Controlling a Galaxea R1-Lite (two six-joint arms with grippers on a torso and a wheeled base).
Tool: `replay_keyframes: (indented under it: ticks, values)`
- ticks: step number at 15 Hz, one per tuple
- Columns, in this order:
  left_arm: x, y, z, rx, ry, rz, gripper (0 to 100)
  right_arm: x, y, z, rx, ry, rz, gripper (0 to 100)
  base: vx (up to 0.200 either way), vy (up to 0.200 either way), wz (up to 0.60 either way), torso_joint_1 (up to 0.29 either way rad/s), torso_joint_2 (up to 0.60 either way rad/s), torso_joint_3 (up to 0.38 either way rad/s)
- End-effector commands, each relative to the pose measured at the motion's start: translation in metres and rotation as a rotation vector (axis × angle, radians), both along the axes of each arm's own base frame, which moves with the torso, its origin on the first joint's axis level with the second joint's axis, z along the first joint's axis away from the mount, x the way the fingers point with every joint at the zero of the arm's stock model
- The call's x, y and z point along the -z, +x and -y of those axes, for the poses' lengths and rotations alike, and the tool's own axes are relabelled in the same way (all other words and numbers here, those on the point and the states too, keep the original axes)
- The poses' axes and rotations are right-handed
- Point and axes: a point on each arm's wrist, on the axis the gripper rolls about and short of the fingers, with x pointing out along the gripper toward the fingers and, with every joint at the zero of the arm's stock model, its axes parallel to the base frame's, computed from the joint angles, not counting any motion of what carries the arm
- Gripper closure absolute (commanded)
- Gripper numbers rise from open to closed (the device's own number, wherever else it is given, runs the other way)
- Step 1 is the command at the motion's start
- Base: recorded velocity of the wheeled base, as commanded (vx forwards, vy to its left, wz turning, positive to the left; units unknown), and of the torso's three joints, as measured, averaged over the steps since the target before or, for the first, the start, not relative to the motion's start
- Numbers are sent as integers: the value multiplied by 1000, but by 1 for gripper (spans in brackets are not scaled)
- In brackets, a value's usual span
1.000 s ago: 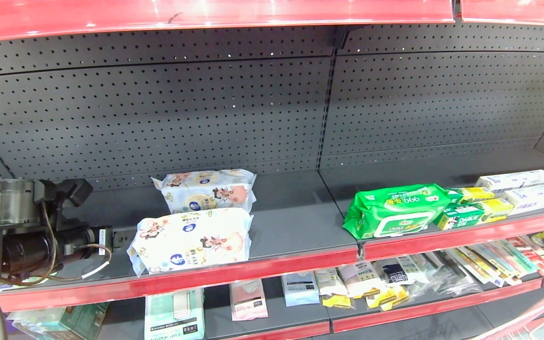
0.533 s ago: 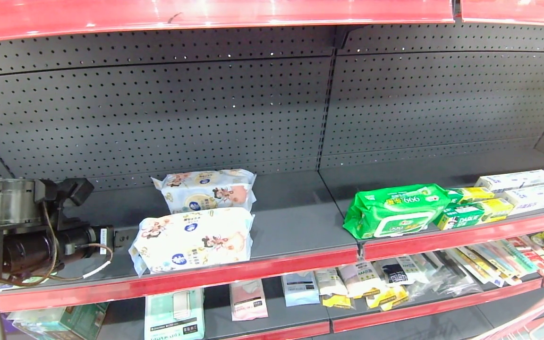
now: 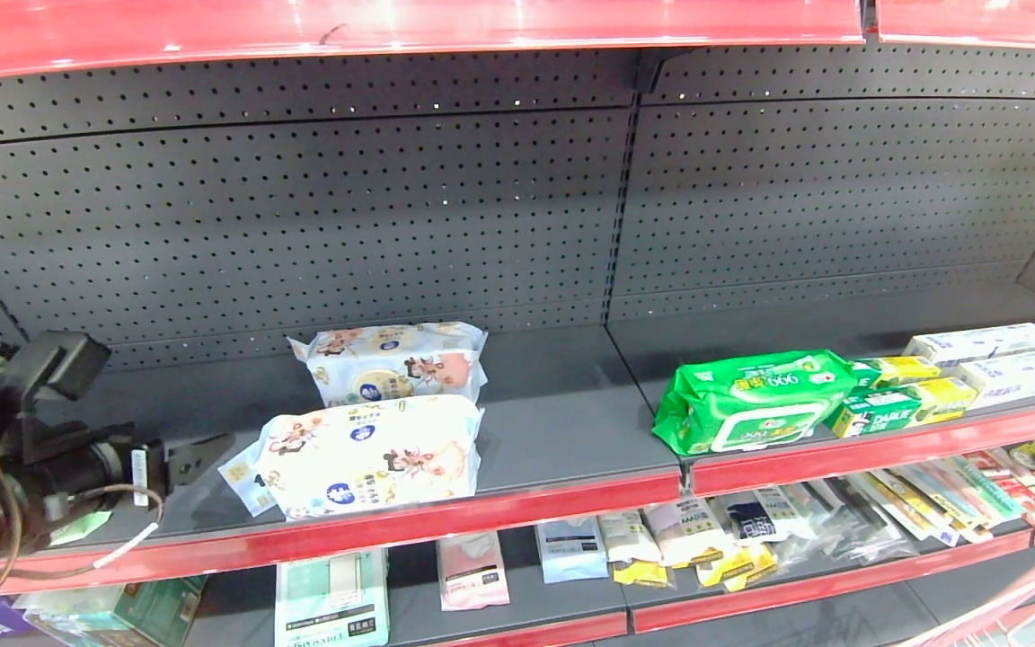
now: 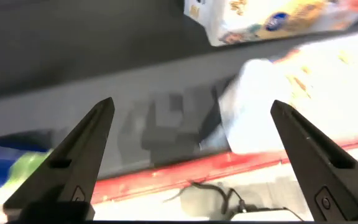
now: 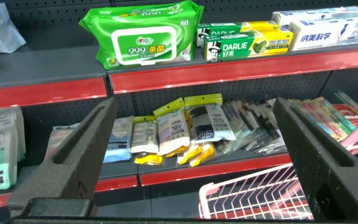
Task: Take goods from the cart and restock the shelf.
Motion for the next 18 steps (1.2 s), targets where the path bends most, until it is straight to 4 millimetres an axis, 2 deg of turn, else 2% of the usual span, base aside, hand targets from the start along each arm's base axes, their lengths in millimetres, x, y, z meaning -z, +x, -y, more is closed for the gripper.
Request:
replay_keyframes:
  ticks: [1, 4, 6, 7, 13, 16, 18]
  values:
    - [-8, -94, 8, 84, 31, 241, 0, 0, 0, 0, 0, -1, -1, 0, 0, 0, 0, 0, 0, 0]
    - [1, -148, 12, 117, 34, 366, 0, 0, 0, 0, 0, 0, -3, 0, 0, 0, 0, 0, 0, 0]
    - [33, -186, 15, 108, 29, 352, 0, 0, 0, 0, 0, -1, -1, 0, 0, 0, 0, 0, 0, 0]
    - [58, -207, 16, 110, 33, 389, 0, 0, 0, 0, 0, 0, -1, 0, 0, 0, 0, 0, 0, 0]
    - [60, -208, 12, -85, 58, 426, 0, 0, 0, 0, 0, 0, -3, 0, 0, 0, 0, 0, 0, 0]
    - [61, -208, 10, -194, -33, 411, 0, 0, 0, 0, 0, -3, -1, 0, 0, 0, 0, 0, 0, 0]
    - [64, -208, 10, -176, -27, 385, 0, 0, 0, 0, 0, -1, -3, 0, 0, 0, 0, 0, 0, 0]
